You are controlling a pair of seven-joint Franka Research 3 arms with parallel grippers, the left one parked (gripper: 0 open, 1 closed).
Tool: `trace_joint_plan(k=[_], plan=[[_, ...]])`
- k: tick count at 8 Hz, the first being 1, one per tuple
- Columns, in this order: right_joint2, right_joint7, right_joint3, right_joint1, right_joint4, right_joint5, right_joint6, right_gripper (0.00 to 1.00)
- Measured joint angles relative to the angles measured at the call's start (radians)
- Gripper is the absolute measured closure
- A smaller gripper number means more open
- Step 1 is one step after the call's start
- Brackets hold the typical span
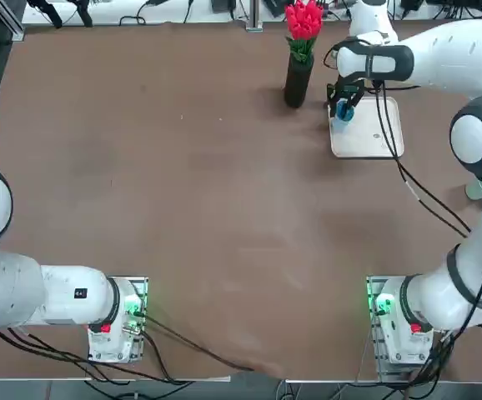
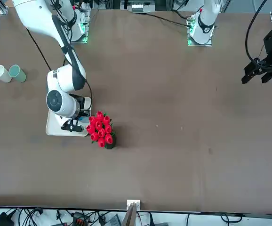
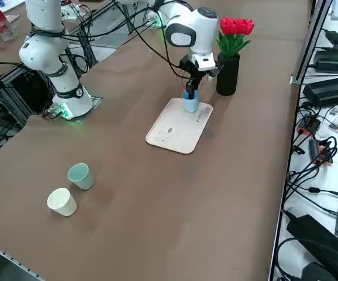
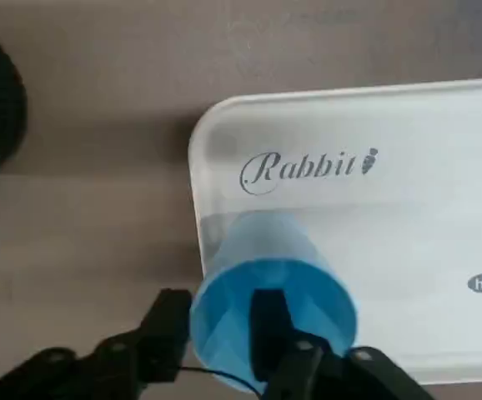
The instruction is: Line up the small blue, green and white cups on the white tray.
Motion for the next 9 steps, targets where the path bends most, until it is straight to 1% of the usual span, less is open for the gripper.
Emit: trace_joint_plan(k=[2,3,4,5,6,7,8,9], plan=[[-0.021,0.000,0.000,0.003,0.010,0.000,-0.020,0.12],[-0.053,0.000,-0.001,0.004,0.020,0.000,-0.050,0.00],[-0.102,0.000,-0.006,0.003,0.032,0.000,-0.104,0.00],[-0.163,0.001,-0.017,-0.001,0.047,0.000,-0.187,0.00],[-0.224,0.001,-0.031,-0.022,0.061,-0.001,-0.294,0.00],[-0.279,0.001,-0.048,-0.066,0.070,-0.002,-0.395,0.00],[-0.319,-0.001,-0.060,-0.136,0.073,-0.005,-0.468,0.00],[-0.337,-0.007,-0.067,-0.221,0.073,-0.008,-0.508,0.00]])
